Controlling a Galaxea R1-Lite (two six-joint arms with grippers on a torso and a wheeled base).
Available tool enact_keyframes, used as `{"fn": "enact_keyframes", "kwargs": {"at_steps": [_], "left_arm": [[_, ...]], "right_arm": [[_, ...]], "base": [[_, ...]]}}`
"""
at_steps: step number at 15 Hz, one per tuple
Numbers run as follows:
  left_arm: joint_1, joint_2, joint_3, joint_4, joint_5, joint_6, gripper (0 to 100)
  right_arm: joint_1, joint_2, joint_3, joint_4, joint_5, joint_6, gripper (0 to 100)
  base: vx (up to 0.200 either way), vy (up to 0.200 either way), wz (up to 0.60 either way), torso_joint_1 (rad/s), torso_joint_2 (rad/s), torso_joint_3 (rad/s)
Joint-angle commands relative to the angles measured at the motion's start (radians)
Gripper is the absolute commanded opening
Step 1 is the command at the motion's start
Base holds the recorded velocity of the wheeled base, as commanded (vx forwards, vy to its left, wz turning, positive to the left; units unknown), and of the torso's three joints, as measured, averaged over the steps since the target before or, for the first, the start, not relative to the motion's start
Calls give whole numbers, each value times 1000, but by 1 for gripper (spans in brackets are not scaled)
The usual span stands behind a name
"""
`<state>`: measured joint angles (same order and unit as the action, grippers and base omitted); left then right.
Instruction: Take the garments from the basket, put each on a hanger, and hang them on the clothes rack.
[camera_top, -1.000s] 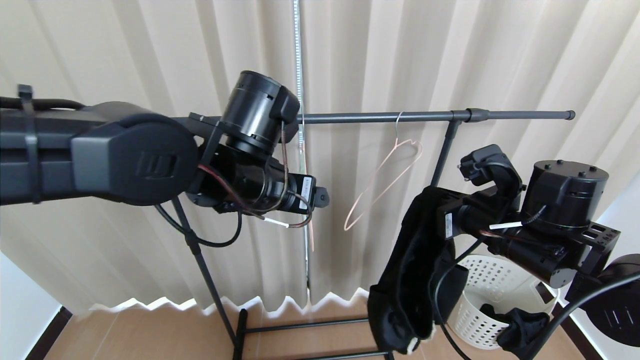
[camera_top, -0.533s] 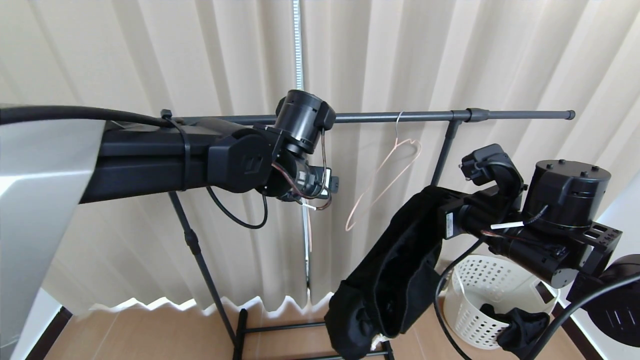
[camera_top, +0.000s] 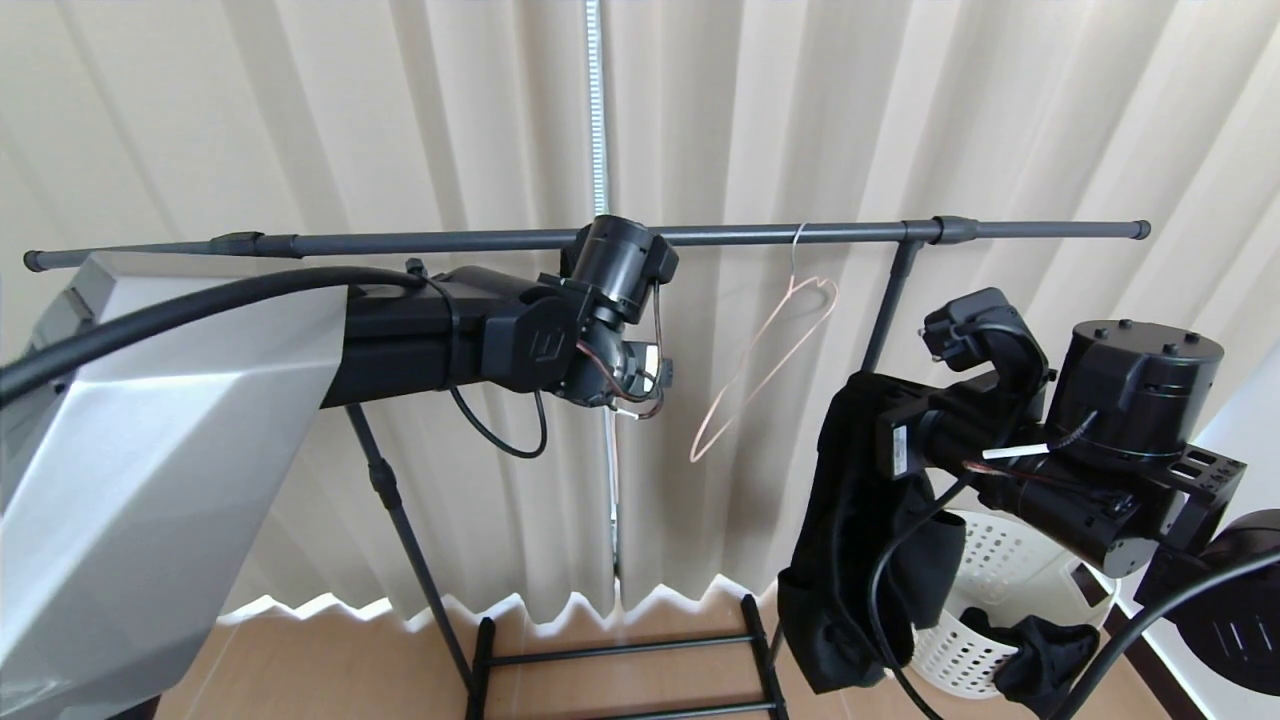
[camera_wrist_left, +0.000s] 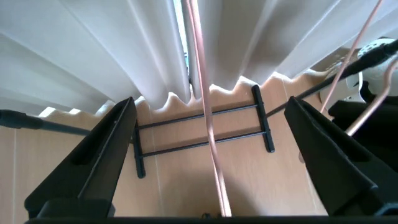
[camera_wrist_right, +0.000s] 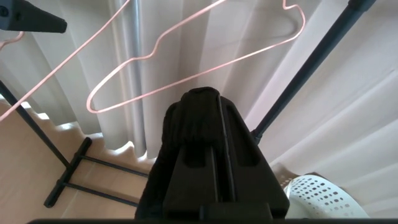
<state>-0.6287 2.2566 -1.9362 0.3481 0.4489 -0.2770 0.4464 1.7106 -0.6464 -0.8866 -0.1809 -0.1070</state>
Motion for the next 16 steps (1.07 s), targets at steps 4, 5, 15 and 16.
{"fn": "enact_keyframes", "kwargs": {"at_steps": [4, 5, 15, 16], "left_arm": [[29, 70, -43, 0, 1, -16, 100], [29, 74, -41, 0, 1, -25, 100], [27, 80, 9, 5, -1, -47, 0], [27, 78, 14, 5, 1, -51, 0]], "right_arm": [[0, 3, -1, 0, 0, 0, 0], [0, 3, -1, 0, 0, 0, 0], [0, 3, 14, -2, 0, 0, 0], [0, 3, 14, -2, 0, 0, 0]], "base": [[0, 0, 0, 0, 0, 0], [0, 0, 0, 0, 0, 0], [0, 0, 0, 0, 0, 0], [0, 0, 0, 0, 0, 0]]}}
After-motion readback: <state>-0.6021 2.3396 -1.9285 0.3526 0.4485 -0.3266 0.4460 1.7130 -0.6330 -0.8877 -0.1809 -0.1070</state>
